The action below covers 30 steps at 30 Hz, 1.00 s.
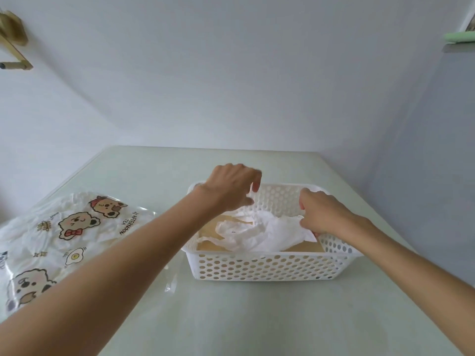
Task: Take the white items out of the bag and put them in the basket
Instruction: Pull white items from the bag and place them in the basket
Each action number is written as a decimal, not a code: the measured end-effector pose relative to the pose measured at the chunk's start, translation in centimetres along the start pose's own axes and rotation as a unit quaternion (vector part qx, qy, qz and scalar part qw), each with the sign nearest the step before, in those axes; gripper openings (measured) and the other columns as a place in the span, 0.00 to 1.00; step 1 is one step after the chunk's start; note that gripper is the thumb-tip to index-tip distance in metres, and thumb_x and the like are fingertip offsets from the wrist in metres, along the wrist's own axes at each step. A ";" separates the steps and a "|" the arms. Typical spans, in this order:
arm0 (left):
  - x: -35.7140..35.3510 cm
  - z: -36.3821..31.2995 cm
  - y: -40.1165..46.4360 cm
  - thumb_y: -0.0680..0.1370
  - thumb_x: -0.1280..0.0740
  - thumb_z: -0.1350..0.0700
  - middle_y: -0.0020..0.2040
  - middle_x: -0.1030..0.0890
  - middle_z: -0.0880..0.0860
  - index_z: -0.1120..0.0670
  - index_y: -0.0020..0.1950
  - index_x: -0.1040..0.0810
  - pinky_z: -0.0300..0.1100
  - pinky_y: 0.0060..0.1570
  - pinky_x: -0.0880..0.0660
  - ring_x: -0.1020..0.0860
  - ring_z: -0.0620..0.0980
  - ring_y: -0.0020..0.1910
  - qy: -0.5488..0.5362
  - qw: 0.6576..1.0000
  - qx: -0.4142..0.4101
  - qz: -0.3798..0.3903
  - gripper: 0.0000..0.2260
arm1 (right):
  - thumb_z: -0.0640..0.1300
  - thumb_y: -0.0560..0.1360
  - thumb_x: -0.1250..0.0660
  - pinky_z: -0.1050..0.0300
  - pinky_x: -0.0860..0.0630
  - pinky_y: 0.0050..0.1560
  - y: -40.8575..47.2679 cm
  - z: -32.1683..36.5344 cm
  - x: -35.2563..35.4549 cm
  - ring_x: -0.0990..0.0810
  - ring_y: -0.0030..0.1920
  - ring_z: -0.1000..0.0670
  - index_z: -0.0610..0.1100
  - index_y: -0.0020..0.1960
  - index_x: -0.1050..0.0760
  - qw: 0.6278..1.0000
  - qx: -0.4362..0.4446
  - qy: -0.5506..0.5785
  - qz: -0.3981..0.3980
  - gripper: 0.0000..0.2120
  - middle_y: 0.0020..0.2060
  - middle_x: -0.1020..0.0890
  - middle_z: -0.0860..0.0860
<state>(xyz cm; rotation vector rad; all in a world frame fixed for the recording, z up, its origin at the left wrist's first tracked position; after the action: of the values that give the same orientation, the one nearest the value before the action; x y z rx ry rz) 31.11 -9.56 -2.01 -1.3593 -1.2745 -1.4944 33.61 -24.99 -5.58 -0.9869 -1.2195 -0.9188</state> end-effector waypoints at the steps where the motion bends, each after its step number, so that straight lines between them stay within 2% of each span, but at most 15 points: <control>1: -0.8 0.2 -0.7 0.76 0.29 0.51 0.51 0.19 0.44 0.49 0.55 0.23 0.39 0.45 0.28 0.23 0.44 0.46 -0.031 0.998 -0.009 0.060 0.09 | 0.32 0.72 0.39 0.59 0.38 0.31 0.1 0.1 0.0 0.29 0.39 0.47 0.43 0.48 0.33 1.000 0.014 -0.010 -0.008 0.09 0.41 0.27 0.48; 2: -1.9 0.4 -1.6 0.76 0.29 0.52 0.50 0.19 0.42 0.48 0.54 0.21 0.37 0.42 0.30 0.24 0.42 0.45 -0.053 0.991 -0.015 0.125 0.08 | 0.31 0.71 0.40 0.59 0.38 0.31 0.3 0.1 -0.3 0.30 0.38 0.48 0.45 0.43 0.33 1.000 0.027 -0.006 -0.007 0.10 0.39 0.27 0.49; 4: -4.0 0.9 -3.2 0.76 0.30 0.54 0.48 0.21 0.41 0.46 0.53 0.19 0.36 0.42 0.33 0.23 0.43 0.49 -0.075 0.972 -0.015 0.220 0.06 | 0.29 0.71 0.42 0.58 0.31 0.36 0.4 0.1 -1.2 0.25 0.41 0.48 0.49 0.38 0.31 0.999 0.046 0.013 0.019 0.15 0.40 0.26 0.52; 7: -6.0 1.4 -4.5 0.77 0.31 0.52 0.50 0.22 0.43 0.45 0.55 0.19 0.39 0.47 0.32 0.25 0.44 0.50 -0.080 0.960 0.002 0.268 0.08 | 0.28 0.73 0.43 0.55 0.24 0.48 -0.2 0.3 -2.3 0.21 0.52 0.47 0.51 0.42 0.23 0.996 0.054 0.012 0.065 0.19 0.55 0.23 0.49; 9: -6.6 1.6 -4.7 0.76 0.31 0.50 0.53 0.21 0.43 0.46 0.56 0.20 0.40 0.49 0.32 0.25 0.44 0.50 -0.071 0.962 0.018 0.262 0.09 | 0.30 0.74 0.42 0.53 0.23 0.53 -0.6 0.2 -2.4 0.21 0.56 0.46 0.46 0.48 0.21 0.997 0.041 0.016 0.070 0.16 0.60 0.23 0.47; 12: -6.7 2.0 -4.6 0.74 0.29 0.45 0.53 0.20 0.44 0.45 0.51 0.20 0.41 0.51 0.30 0.23 0.47 0.55 -0.026 0.966 0.034 0.254 0.09 | 0.32 0.73 0.41 0.47 0.24 0.52 -0.8 0.0 -2.3 0.20 0.54 0.41 0.37 0.59 0.24 0.997 0.019 -0.018 0.070 0.17 0.59 0.22 0.40; 14: -6.2 2.3 -4.5 0.71 0.27 0.42 0.49 0.20 0.43 0.46 0.47 0.20 0.41 0.49 0.30 0.22 0.47 0.54 0.003 0.965 0.040 0.260 0.11 | 0.31 0.72 0.41 0.49 0.26 0.45 -0.9 0.0 -2.3 0.20 0.51 0.43 0.38 0.63 0.27 0.996 0.015 -0.041 0.077 0.20 0.58 0.23 0.41; 16: -5.2 2.6 -4.0 0.70 0.28 0.40 0.50 0.18 0.44 0.47 0.48 0.19 0.43 0.51 0.30 0.22 0.48 0.52 0.025 0.971 0.046 0.231 0.13 | 0.30 0.72 0.41 0.51 0.26 0.47 -0.8 0.1 -2.4 0.21 0.52 0.44 0.40 0.65 0.29 0.995 0.025 -0.047 0.088 0.22 0.56 0.24 0.44; 19: -4.2 2.9 -2.8 0.77 0.34 0.43 0.56 0.19 0.48 0.48 0.58 0.22 0.43 0.54 0.31 0.22 0.50 0.55 0.098 0.981 0.047 0.158 0.14 | 0.30 0.72 0.40 0.51 0.24 0.51 -0.5 0.1 -2.6 0.21 0.54 0.44 0.40 0.67 0.30 0.993 0.027 -0.055 0.100 0.24 0.57 0.24 0.44; 22: -5.0 2.7 -2.5 0.81 0.39 0.44 0.59 0.21 0.52 0.54 0.65 0.26 0.43 0.52 0.31 0.22 0.53 0.57 0.182 0.969 0.049 0.159 0.18 | 0.30 0.71 0.39 0.50 0.23 0.51 -0.3 0.0 -3.1 0.19 0.52 0.44 0.39 0.67 0.30 0.991 0.028 -0.070 0.111 0.24 0.58 0.23 0.42; 25: -5.5 2.1 -2.6 0.81 0.38 0.47 0.58 0.20 0.52 0.56 0.62 0.25 0.41 0.46 0.33 0.22 0.53 0.56 0.209 0.964 0.030 0.165 0.16 | 0.30 0.72 0.37 0.53 0.24 0.44 -0.2 -0.1 -3.4 0.18 0.48 0.45 0.38 0.66 0.31 0.988 0.032 -0.082 0.131 0.23 0.58 0.24 0.42; 28: -5.0 2.0 -2.5 0.81 0.38 0.52 0.55 0.20 0.51 0.56 0.57 0.23 0.41 0.42 0.34 0.21 0.51 0.53 0.269 0.950 0.024 0.155 0.09 | 0.33 0.72 0.34 0.52 0.23 0.51 -0.2 -0.5 -3.5 0.19 0.51 0.46 0.39 0.67 0.32 0.983 0.035 -0.101 0.150 0.24 0.60 0.25 0.43; 30: -4.5 2.1 -2.3 0.80 0.37 0.56 0.55 0.20 0.50 0.55 0.56 0.23 0.40 0.41 0.35 0.21 0.50 0.54 0.316 0.936 0.026 0.152 0.06 | 0.34 0.73 0.33 0.52 0.24 0.52 0.0 -0.6 -3.5 0.20 0.52 0.46 0.40 0.68 0.33 0.981 0.037 -0.111 0.157 0.24 0.60 0.25 0.44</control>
<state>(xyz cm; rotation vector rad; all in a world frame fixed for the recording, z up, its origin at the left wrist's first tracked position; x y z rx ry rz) 30.19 -7.46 -6.98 -0.8746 -0.6552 -1.4887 33.32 -25.44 -9.14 -1.2053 -1.2274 -0.5224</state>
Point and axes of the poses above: each hand's wrist, its own y-axis towards the middle knuckle, its own x-axis out of the back of the hand, z = x × y, the point moved 7 cm from there along y, towards the middle knuckle
